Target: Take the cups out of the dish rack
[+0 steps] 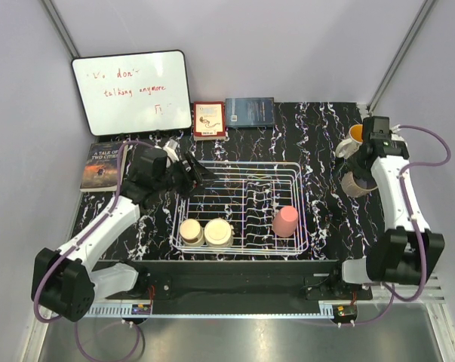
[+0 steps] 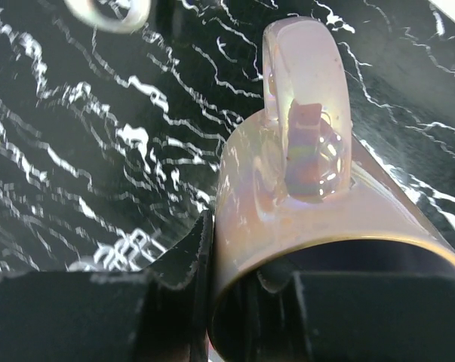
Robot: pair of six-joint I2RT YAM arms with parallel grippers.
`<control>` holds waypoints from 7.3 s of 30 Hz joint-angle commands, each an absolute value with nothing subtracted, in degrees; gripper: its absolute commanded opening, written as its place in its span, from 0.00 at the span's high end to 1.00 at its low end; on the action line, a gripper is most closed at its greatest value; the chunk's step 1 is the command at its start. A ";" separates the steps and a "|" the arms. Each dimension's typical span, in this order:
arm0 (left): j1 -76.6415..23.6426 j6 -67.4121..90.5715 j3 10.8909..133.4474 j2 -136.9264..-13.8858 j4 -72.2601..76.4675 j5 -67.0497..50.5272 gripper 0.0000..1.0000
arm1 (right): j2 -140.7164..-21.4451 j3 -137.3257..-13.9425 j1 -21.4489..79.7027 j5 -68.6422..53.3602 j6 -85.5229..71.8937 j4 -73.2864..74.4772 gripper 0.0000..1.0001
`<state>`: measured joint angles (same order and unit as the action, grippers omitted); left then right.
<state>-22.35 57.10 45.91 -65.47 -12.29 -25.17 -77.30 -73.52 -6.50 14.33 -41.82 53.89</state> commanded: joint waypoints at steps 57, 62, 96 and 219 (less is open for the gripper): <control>-22.50 57.66 40.16 -58.36 -19.95 -17.32 0.26 | -109.35 -91.58 -12.48 16.17 -43.68 41.31 0.83; -22.67 56.61 40.69 -58.10 -20.04 -16.79 0.26 | -105.74 -91.50 -12.39 16.35 -42.98 41.13 0.66; -36.38 44.56 50.18 -57.39 -37.97 3.77 0.20 | -54.07 -57.49 27.41 21.62 -35.06 49.47 0.07; -41.04 64.69 47.64 -65.83 34.98 -23.12 0.24 | -63.37 -46.58 26.63 -43.07 -70.58 -25.84 1.00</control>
<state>-39.16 65.41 44.88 -64.40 28.16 -21.23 -63.68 -44.10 25.34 -41.58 -72.03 -24.08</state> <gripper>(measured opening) 0.801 0.702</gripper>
